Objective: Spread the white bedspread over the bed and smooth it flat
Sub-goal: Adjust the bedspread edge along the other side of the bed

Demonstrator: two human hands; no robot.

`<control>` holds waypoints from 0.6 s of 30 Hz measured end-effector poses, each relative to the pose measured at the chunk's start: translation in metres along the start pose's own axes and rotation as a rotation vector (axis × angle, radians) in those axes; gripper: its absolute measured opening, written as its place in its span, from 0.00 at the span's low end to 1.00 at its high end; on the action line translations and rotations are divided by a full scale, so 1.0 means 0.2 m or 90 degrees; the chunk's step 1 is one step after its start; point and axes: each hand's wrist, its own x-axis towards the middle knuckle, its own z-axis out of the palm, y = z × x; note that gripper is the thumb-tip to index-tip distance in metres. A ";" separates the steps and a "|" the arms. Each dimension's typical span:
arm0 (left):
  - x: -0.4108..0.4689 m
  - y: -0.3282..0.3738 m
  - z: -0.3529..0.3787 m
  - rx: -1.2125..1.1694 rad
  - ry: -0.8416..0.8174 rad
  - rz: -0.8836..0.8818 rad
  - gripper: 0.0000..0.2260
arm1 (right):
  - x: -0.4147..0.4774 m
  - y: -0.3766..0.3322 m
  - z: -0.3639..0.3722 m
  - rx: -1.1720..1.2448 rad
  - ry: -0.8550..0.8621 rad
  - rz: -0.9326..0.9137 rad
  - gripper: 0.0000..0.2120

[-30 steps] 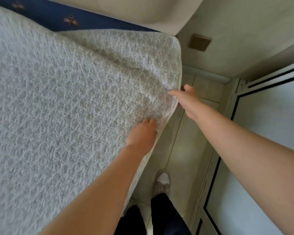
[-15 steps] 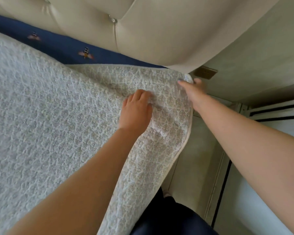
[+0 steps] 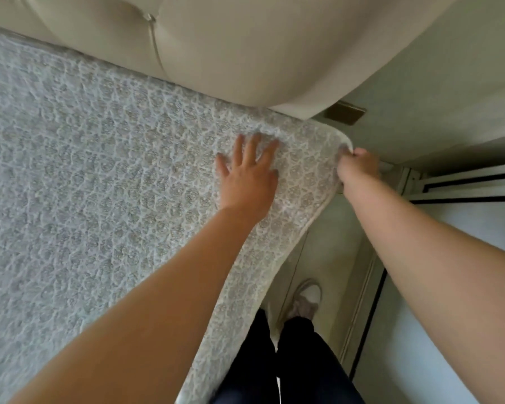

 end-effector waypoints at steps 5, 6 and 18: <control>0.03 0.02 0.03 0.030 0.015 -0.023 0.30 | 0.01 -0.01 0.02 0.023 -0.049 -0.016 0.19; 0.03 0.01 0.03 0.043 0.031 -0.021 0.30 | 0.00 -0.01 0.01 -0.015 -0.016 -0.073 0.20; -0.19 -0.14 -0.01 -0.090 0.106 -0.089 0.15 | -0.41 -0.14 0.09 -0.182 -0.278 -0.469 0.06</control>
